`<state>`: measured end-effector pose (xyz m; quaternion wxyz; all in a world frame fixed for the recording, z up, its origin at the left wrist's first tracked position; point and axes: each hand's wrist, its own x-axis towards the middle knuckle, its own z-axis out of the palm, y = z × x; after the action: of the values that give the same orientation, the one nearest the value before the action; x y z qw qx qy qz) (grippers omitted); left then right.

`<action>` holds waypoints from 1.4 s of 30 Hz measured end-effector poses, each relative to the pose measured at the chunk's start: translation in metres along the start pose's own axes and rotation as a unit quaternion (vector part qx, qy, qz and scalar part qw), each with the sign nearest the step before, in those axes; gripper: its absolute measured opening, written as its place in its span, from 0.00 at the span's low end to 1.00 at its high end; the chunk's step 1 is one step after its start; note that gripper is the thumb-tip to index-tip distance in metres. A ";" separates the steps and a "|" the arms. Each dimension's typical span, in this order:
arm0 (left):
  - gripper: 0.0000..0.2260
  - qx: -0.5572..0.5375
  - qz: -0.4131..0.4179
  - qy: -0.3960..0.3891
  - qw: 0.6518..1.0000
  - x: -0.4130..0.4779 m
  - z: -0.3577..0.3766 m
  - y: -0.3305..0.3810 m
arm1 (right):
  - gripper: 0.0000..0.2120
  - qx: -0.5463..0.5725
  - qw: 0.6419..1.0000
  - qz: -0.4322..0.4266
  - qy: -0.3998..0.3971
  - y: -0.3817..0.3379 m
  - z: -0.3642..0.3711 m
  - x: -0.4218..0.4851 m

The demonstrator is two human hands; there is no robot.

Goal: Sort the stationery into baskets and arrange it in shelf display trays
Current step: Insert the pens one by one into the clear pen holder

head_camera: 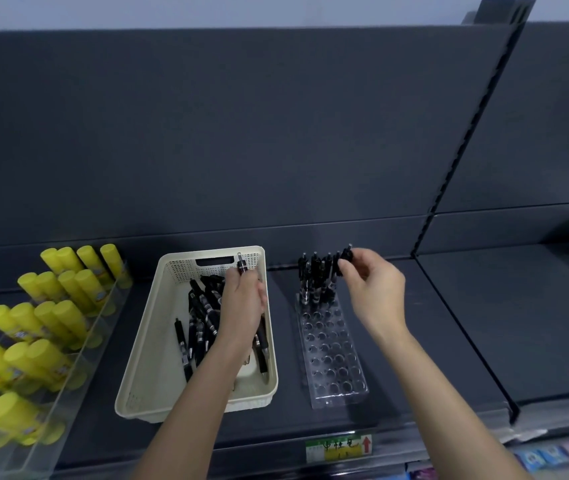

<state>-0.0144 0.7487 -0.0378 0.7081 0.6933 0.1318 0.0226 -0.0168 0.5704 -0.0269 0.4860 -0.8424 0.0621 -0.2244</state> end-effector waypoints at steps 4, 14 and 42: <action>0.07 -0.004 0.048 -0.012 0.999 0.001 -0.005 -0.005 | 0.05 -0.019 0.999 -0.027 0.000 -0.001 0.001 0.003; 0.16 -0.024 0.041 -0.034 0.998 -0.006 -0.008 -0.010 | 0.05 -0.101 0.991 -0.045 -0.069 0.016 0.010 -0.001; 0.07 0.056 0.138 -0.122 0.981 -0.020 0.012 0.009 | 0.03 0.109 0.985 0.019 -0.131 -0.030 -0.014 -0.014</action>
<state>-0.0300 0.7328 -0.0254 0.6689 0.7411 -0.0512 0.0284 -0.0387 0.5792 0.0005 0.5827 -0.8053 -0.0107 -0.1087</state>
